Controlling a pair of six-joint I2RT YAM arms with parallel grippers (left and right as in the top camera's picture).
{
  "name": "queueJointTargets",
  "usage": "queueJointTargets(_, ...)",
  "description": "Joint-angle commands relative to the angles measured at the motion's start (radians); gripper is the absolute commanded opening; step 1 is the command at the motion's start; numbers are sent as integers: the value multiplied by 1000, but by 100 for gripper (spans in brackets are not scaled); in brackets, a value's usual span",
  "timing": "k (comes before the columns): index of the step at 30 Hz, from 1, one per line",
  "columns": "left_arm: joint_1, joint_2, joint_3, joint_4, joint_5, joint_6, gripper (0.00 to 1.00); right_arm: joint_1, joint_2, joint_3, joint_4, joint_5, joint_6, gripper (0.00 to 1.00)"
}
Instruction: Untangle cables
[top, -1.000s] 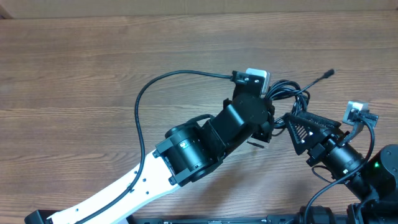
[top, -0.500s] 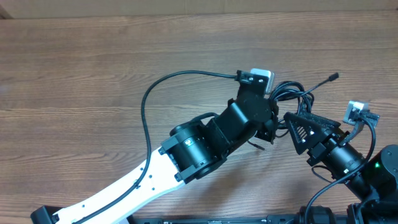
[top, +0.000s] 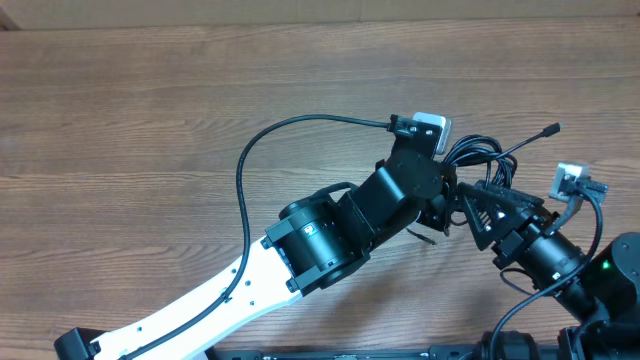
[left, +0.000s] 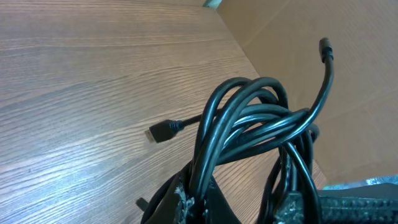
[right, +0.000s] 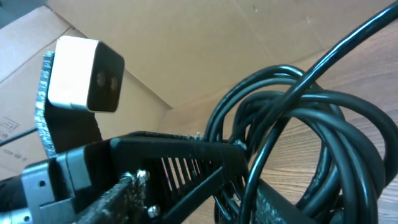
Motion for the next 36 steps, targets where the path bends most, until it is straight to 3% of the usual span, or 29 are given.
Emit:
queueJointTargets(1, -7, -5, 28, 15, 22, -3, 4, 5, -2, 11, -33, 30, 0, 52)
queueJointTargets(4, -7, -5, 28, 13, 23, -2, 4, 5, -2, 11, -34, 35, 0, 43)
queueJointTargets(7, -7, -6, 28, 14, 29, -3, 4, 5, -2, 11, -35, 35, -7, 28)
queueJointTargets(10, -7, -9, 28, 14, 29, -3, 4, 5, -2, 11, -35, 35, -7, 4)
queueJointTargets(17, -1, -10, 28, 12, -39, -15, 4, 5, -2, 11, -63, 34, -7, 4)
queueJointTargets(29, 79, -23, 28, 28, -88, -361, 4, 5, -2, 11, -214, -28, -8, 4)
queueJointTargets(36, 79, -23, 28, 92, -89, -363, 4, 5, -2, 11, -246, -25, -7, 4)
